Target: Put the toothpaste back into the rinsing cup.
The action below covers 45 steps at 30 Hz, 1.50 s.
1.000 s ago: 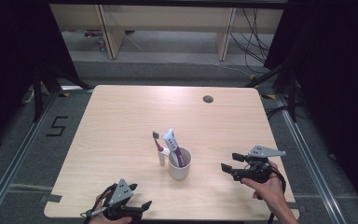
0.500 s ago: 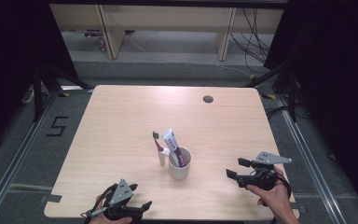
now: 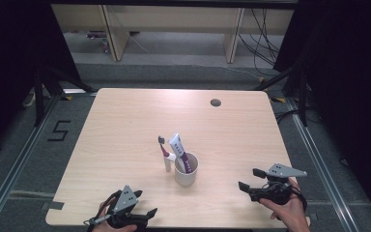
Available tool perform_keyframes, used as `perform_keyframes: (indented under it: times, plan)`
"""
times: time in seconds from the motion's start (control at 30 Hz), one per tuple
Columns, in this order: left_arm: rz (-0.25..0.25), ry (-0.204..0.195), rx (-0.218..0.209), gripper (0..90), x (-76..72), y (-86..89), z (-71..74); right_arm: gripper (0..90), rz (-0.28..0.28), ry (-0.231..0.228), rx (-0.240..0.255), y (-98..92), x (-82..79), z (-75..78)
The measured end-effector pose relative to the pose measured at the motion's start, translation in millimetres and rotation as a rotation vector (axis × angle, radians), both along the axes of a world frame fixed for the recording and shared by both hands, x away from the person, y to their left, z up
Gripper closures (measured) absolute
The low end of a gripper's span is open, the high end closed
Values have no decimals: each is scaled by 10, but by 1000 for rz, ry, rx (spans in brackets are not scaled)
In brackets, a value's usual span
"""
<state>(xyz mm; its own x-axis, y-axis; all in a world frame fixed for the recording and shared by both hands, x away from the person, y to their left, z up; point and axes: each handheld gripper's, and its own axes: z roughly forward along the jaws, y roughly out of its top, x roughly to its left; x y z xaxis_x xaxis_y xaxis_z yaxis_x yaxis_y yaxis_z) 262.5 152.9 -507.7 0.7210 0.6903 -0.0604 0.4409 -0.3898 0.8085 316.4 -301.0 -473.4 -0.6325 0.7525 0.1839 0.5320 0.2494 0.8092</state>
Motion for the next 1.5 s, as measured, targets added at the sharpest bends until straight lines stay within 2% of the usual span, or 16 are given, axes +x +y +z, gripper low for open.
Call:
perform_keyframes:
  times: [0.17,0.23,0.27,0.3,0.33,0.37,0.5,0.6,0.67,0.77,0.8,0.87,0.9,1.0,1.03,1.5]
  plan:
    - [1,0,0,212,3,2,-1,186,3,-33,-16,-55,-29,-27]
    - [0,0,1,213,2,1,-2,186,-9,-7,-18,-68,-65,-16]
    - [1,0,0,213,2,-1,-2,186,-4,-36,-25,-82,-60,-24]
    - [1,0,0,212,2,-1,-3,186,-15,13,-6,-76,-100,-8]
    - [0,0,1,212,2,1,-3,186,-10,-31,-23,-96,-79,-25]
    - [-3,0,10,212,5,8,1,185,-19,-3,-9,-90,-102,-24]
    - [-4,-2,11,212,6,10,-1,185,-15,4,-19,-121,-137,-29]
    - [-4,-1,11,212,7,9,0,177,-15,-19,-38,-136,-152,-46]
    - [-3,-1,11,212,6,10,0,175,-15,20,-40,-127,-187,-47]
    - [-2,-2,10,212,5,11,2,173,0,-22,-79,-156,-185,-54]
    - [-2,-1,10,212,5,10,2,172,-8,20,-49,-131,-212,-56]
    - [-4,-2,12,212,6,9,0,172,8,-25,-85,-158,-199,-64]
    - [-4,-2,12,212,5,9,0,172,1,24,-58,-138,-231,-58]
    - [-3,-1,11,212,4,8,0,172,6,-16,-81,-157,-233,-71]
    - [-4,-2,11,212,4,9,1,172,4,18,-72,-150,-256,-69]
    - [-13,-13,17,208,-1,14,12,169,30,12,-113,-168,-340,-122]
